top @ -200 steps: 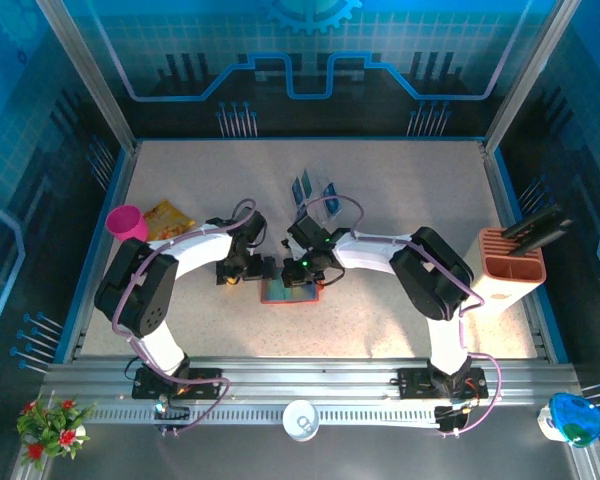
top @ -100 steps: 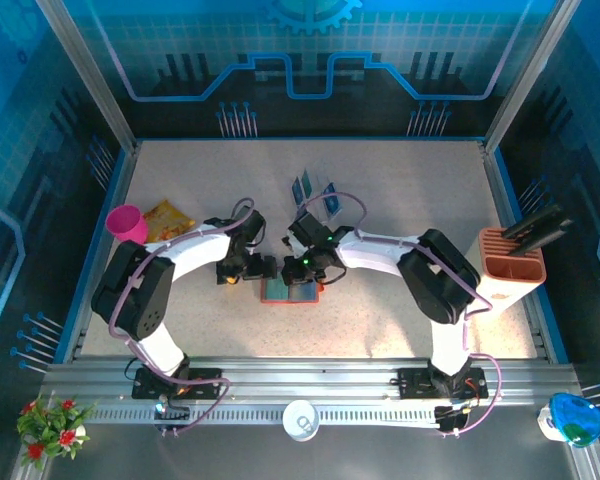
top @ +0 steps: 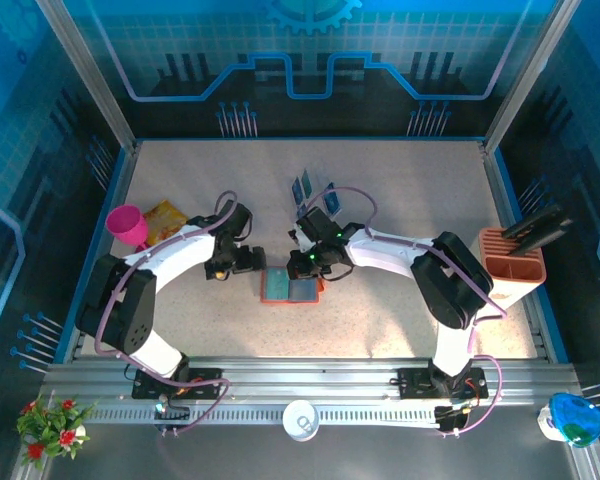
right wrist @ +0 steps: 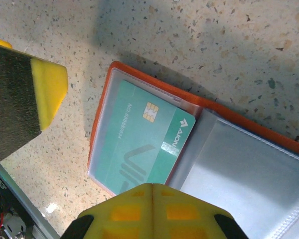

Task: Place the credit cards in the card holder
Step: Insert the credit card into the card slot.

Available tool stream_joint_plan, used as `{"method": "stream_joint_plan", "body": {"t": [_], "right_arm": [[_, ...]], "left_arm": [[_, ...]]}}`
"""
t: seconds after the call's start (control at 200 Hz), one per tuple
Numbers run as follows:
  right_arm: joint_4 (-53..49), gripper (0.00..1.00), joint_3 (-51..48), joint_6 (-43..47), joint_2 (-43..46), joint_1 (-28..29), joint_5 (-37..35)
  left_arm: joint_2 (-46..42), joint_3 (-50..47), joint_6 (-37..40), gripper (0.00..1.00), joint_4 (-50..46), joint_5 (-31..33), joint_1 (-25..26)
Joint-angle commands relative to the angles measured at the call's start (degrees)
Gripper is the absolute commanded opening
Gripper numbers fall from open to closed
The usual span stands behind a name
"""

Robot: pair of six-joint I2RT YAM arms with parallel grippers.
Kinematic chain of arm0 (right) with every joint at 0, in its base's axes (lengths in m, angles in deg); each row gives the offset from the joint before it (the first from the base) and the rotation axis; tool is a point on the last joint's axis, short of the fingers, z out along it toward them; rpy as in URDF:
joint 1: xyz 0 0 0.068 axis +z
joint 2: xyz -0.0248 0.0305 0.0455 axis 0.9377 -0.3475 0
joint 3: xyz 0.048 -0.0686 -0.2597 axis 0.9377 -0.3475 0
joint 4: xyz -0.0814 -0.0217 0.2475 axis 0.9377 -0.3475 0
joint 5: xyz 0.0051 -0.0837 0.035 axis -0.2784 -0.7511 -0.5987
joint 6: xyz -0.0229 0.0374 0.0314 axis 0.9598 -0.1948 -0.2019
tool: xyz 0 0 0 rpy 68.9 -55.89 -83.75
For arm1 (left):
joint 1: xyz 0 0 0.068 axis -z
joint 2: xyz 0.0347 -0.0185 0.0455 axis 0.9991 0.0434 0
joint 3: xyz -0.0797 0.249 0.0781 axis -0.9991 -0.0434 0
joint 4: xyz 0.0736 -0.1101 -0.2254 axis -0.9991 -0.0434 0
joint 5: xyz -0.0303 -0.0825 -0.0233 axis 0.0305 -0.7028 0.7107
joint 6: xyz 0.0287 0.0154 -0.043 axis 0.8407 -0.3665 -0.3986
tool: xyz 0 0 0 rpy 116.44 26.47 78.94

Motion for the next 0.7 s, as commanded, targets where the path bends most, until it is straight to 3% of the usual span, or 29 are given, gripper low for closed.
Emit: {"method": "stream_joint_plan", "body": {"t": [0.0, 0.695], "right_arm": [[-0.83, 0.06, 1.63, -0.11, -2.53, 0.8, 0.53], [-4.94, 0.04, 6.36, 1.12, -8.2, 2.74, -0.92]], "left_arm": [[1.5, -0.59, -0.91, 0.99, -1.41, -1.41, -0.28], [9.76, -0.93, 1.81, 0.99, 0.61, -5.03, -0.23]]}}
